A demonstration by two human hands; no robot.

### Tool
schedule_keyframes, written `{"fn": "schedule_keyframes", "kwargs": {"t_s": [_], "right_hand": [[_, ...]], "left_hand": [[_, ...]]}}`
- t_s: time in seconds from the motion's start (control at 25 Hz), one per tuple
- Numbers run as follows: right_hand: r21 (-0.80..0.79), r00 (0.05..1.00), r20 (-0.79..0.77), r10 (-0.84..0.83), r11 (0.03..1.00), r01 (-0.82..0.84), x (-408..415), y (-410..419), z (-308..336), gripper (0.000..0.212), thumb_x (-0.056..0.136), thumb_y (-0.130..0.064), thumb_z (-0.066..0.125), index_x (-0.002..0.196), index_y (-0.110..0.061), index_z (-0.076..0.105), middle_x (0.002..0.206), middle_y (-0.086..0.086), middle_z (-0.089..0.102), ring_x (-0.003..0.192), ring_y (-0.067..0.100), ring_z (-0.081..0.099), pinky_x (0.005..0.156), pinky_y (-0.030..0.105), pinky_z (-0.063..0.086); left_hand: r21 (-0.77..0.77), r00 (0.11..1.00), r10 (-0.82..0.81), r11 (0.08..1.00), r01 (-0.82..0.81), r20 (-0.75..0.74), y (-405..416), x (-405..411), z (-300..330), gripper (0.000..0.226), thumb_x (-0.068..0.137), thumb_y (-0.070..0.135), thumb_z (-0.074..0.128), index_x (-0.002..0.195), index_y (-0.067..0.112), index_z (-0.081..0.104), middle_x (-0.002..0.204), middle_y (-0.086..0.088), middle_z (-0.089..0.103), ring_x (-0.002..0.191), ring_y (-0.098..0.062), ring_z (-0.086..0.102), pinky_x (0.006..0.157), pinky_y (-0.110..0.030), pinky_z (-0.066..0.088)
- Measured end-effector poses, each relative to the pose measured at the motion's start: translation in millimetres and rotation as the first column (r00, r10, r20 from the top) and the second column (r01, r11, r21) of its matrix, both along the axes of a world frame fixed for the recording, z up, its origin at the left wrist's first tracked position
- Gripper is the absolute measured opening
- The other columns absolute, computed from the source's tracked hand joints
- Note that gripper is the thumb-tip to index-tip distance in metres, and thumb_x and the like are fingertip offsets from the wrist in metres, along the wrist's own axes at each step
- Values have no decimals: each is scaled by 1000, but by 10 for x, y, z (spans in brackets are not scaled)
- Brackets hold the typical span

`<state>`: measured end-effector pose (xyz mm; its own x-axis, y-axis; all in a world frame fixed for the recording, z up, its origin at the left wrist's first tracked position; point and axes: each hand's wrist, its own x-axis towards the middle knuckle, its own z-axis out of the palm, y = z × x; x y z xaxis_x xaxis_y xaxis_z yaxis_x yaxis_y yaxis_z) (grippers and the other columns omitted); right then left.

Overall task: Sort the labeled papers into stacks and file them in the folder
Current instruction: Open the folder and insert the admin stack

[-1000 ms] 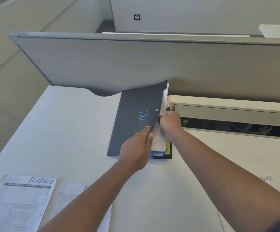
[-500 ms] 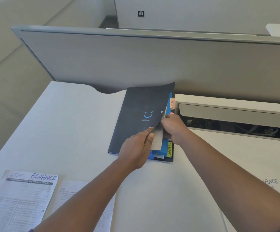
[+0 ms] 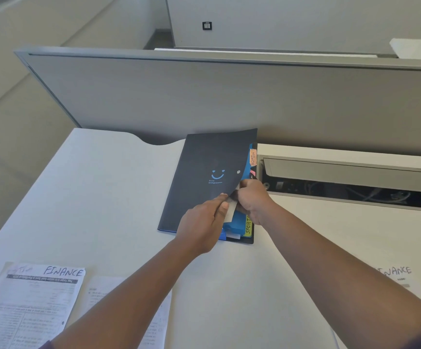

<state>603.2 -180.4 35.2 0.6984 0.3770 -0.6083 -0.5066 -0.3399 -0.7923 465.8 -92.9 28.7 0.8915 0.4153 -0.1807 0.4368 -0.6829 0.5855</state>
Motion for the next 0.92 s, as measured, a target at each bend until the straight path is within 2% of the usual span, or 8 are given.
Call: {"fn": "schedule_keyframes", "kwargs": {"t_s": [0.12,0.16,0.28,0.4,0.56,0.72,0.8,0.92], "right_hand": [[26,999,-33,-7,1000,8,-19,-37,-23,15,97,-12,69,111,-15,64,111,9,73,96,27,73,76,39,65],[21,999,-33,-8,1000,8,-21,-54,-30,14,97,-12,70,108,-17,63,110,9,73,94,26,73,73,39,65],[-34,1000,-30,-5,999,4,-17,-124,-26,13,96,-6,68,101,-16,62,105,8,72,84,23,73,51,28,60],[-86,999,-26,39,995,-41,-10,-162,-38,15,97,0,64,95,-14,61,102,7,68,82,20,69,46,24,56],[-87,999,21,-25,996,27,-4,-163,-51,17,98,-2,64,93,-17,60,102,4,64,85,20,67,47,24,56],[-71,999,41,5,997,-2,-31,-128,-76,9,99,-4,64,99,-13,64,103,6,69,87,20,71,51,23,58],[-51,999,29,18,999,-16,-33,-124,-98,7,98,-4,66,102,-10,66,106,8,71,88,21,72,53,23,59],[-46,1000,13,18,999,-17,-18,-144,-150,7,98,-9,67,104,-13,66,109,10,74,89,23,74,57,26,61]], "left_hand": [[-17,1000,-1,1000,1,-5,-11,0,-22,51,111,53,27,155,36,45,137,4,68,112,-18,65,84,-35,55],[-26,1000,0,1000,0,-7,-15,0,-28,51,110,53,27,156,36,45,138,5,67,113,-17,64,84,-35,56],[-30,1000,-3,1000,2,-6,-25,-2,-48,52,110,53,27,156,36,44,136,6,68,107,-12,64,77,-31,55],[-16,1000,1,1000,-1,8,-33,-11,-57,52,110,55,26,156,37,43,139,8,66,107,-12,64,73,-29,50],[-12,1000,0,1000,0,27,-44,-5,-44,52,110,55,26,157,37,41,147,9,61,120,-15,63,84,-36,58],[13,1000,-16,1000,15,24,-12,12,-51,53,110,56,25,157,38,41,138,7,66,111,-15,66,84,-41,60],[12,999,-19,1000,19,26,-6,11,-65,52,109,56,24,155,38,42,136,7,67,113,-17,66,86,-42,59],[11,999,-37,999,37,-6,-14,17,-123,51,110,54,25,156,38,42,151,8,58,136,-23,56,100,-45,55]]}}
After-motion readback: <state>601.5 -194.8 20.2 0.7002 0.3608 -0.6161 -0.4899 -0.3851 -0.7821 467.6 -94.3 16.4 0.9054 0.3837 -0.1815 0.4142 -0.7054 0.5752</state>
